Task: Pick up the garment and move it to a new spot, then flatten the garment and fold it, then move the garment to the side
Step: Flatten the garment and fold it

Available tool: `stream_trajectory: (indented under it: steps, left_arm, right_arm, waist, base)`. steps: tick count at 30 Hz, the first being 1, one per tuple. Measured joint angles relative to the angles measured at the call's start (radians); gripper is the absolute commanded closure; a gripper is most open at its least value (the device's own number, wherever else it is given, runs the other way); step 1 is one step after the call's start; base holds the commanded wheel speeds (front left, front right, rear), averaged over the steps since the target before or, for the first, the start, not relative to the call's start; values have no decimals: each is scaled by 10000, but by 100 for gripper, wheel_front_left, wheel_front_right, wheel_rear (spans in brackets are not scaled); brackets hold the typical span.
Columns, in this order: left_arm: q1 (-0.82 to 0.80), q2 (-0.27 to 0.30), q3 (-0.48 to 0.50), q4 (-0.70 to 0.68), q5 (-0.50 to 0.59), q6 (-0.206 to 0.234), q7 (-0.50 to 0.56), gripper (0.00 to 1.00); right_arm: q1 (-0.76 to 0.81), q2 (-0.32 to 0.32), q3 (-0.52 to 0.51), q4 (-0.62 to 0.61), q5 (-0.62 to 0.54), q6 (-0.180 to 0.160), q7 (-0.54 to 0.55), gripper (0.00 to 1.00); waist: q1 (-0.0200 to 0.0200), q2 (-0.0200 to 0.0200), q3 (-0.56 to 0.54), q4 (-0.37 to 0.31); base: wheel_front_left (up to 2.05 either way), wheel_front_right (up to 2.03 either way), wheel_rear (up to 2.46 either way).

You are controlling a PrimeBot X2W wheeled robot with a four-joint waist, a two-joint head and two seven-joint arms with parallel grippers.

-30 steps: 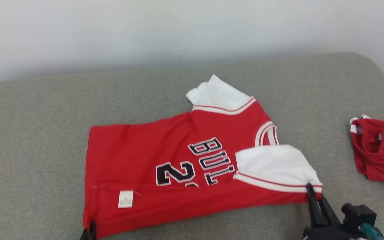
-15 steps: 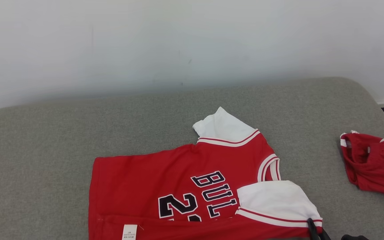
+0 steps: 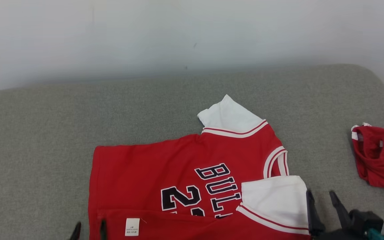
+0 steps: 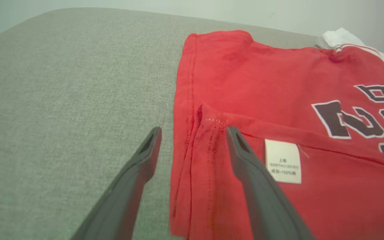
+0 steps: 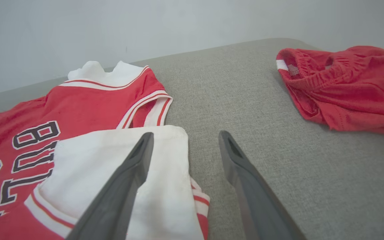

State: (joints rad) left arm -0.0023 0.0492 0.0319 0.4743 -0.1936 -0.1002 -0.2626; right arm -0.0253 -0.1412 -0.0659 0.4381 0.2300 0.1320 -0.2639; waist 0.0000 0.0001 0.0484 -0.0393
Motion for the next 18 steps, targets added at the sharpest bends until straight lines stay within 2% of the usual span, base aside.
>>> stream_trajectory:
  steps: [9, 18]
  left_arm:
    - [-2243, 219, 111, 738, 299, -157, 0, 0]
    - [-4735, 663, -19, 2602, 228, -240, 4, 0]
  right_arm:
    - [-1612, -36, 242, -184, -228, 0, 0, 0]
    - [-2690, -21, 880, -119, -284, 0, 0, 0]
  waist:
    - [1, 0, 827, 113]
    - [2, 0, 1635, 165]
  base:
    - [0, 0, 0]
    - [0, 0, 0]
